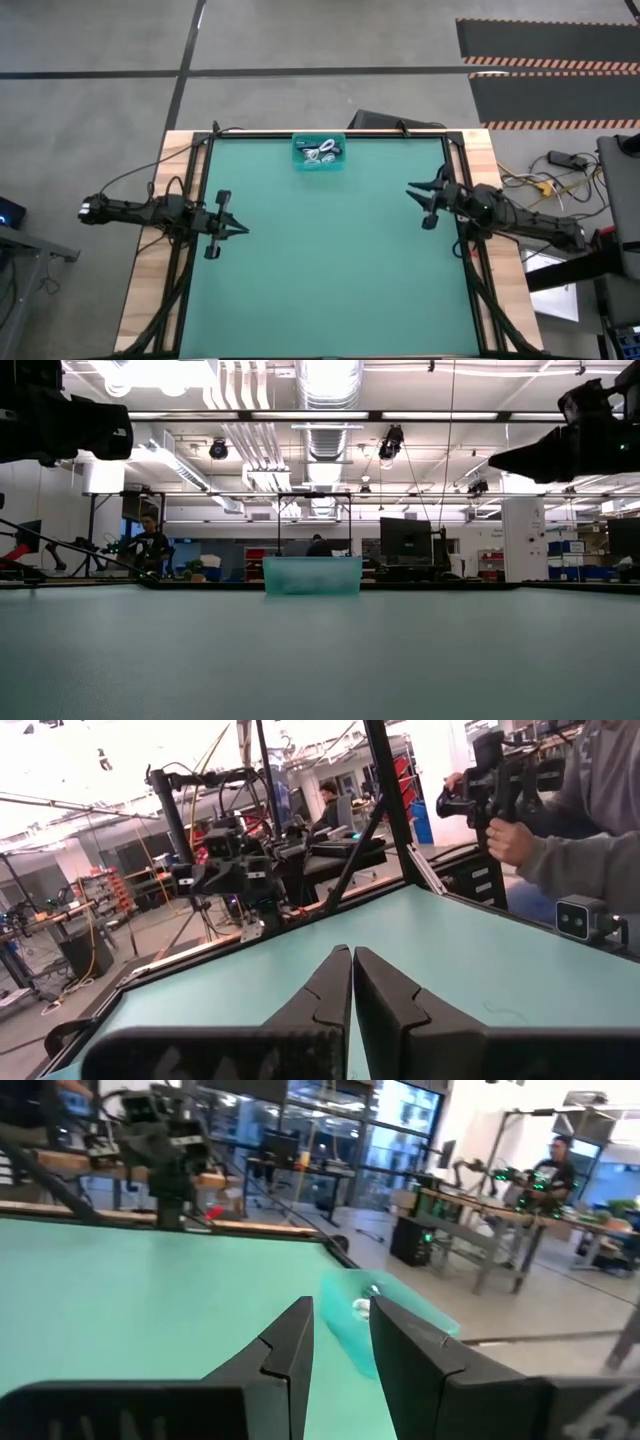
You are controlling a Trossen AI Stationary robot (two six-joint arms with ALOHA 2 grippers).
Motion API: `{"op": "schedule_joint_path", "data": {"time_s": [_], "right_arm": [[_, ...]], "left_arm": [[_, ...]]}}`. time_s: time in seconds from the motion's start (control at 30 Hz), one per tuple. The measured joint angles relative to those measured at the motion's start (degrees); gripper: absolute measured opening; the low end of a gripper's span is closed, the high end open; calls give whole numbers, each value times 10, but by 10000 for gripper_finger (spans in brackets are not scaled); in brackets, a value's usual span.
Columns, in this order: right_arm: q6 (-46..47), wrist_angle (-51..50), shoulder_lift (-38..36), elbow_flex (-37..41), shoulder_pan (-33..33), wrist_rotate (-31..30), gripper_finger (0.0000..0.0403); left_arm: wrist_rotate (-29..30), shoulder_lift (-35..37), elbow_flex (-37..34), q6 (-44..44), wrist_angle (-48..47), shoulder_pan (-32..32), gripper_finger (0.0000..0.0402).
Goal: Pick and place USB-C Cables
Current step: Return to Home Position
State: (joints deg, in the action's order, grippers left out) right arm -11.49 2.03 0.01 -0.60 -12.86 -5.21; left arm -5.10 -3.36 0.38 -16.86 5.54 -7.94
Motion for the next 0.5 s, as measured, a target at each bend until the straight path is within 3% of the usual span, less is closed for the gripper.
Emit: {"op": "schedule_joint_path", "data": {"time_s": [0.2,0.5], "right_arm": [[-48,33,0,0,64,-23,93],[-38,0,0,0,58,-23,93]], "left_arm": [[0,0,0,0,0,0,0],[0,0,0,0,0,0,0]]}}
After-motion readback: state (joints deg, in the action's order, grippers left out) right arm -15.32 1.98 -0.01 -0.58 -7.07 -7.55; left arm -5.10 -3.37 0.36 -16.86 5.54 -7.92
